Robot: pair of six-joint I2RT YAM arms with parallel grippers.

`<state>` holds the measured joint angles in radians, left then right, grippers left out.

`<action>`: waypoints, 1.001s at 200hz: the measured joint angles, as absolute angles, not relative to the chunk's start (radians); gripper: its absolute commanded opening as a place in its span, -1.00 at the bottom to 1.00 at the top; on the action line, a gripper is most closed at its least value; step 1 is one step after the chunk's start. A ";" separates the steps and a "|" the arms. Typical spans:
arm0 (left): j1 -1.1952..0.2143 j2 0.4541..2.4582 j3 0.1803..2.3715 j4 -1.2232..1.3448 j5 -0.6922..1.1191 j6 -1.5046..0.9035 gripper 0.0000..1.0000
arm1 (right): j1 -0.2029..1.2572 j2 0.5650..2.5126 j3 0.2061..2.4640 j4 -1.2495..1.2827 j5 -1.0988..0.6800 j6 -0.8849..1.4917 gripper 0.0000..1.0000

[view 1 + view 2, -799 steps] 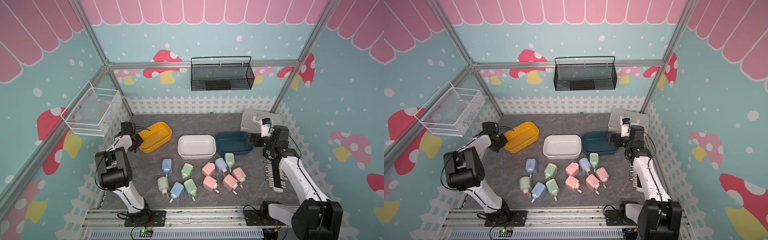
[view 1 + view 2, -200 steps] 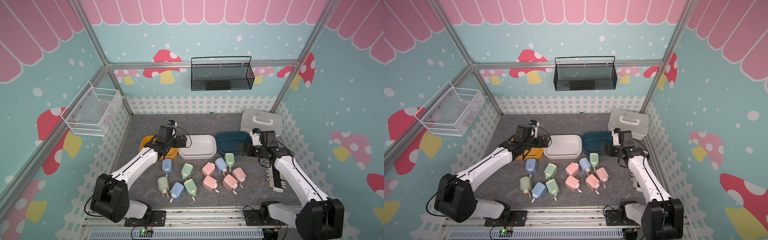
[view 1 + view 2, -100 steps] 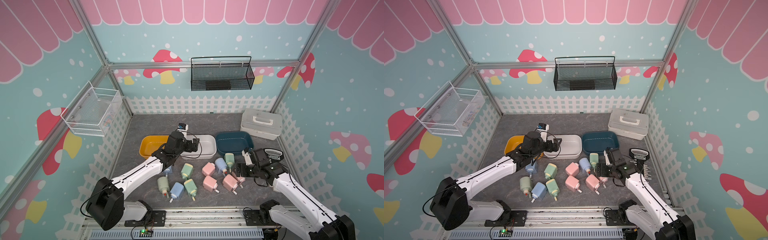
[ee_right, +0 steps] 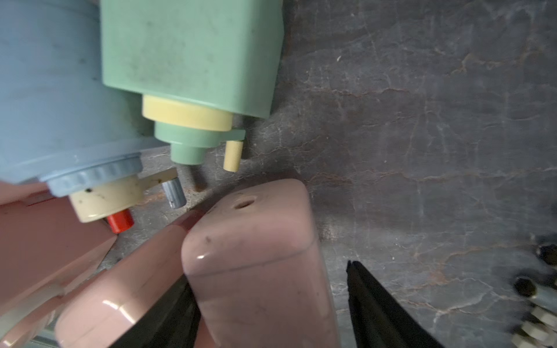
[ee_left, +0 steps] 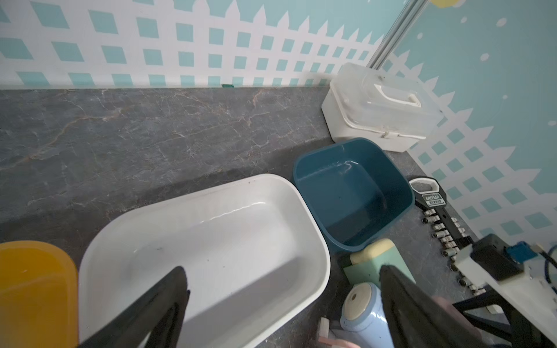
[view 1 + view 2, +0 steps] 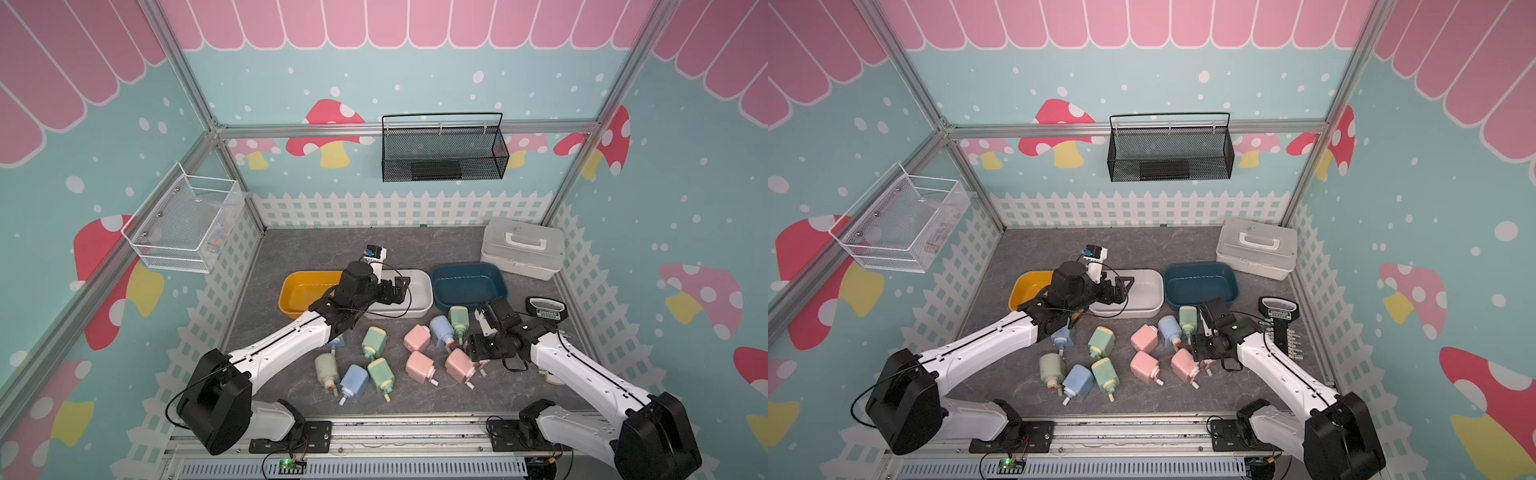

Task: Place the pencil sharpeners by color into the storage box
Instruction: Pick up the pencil sharpener from the center of the board.

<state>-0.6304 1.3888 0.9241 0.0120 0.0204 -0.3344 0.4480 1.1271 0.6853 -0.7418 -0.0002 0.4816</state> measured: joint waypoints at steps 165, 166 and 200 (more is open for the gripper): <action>-0.692 1.570 1.139 -0.174 -0.120 -0.395 0.98 | 0.453 1.049 0.760 -0.858 0.173 0.464 -0.85; -0.692 1.571 1.140 -0.175 -0.120 -0.395 0.98 | 0.454 1.048 0.762 -0.859 0.173 0.464 -0.85; -0.696 1.659 1.211 -0.231 -0.121 -0.450 0.98 | 0.451 1.056 0.862 -0.883 0.128 0.387 -1.00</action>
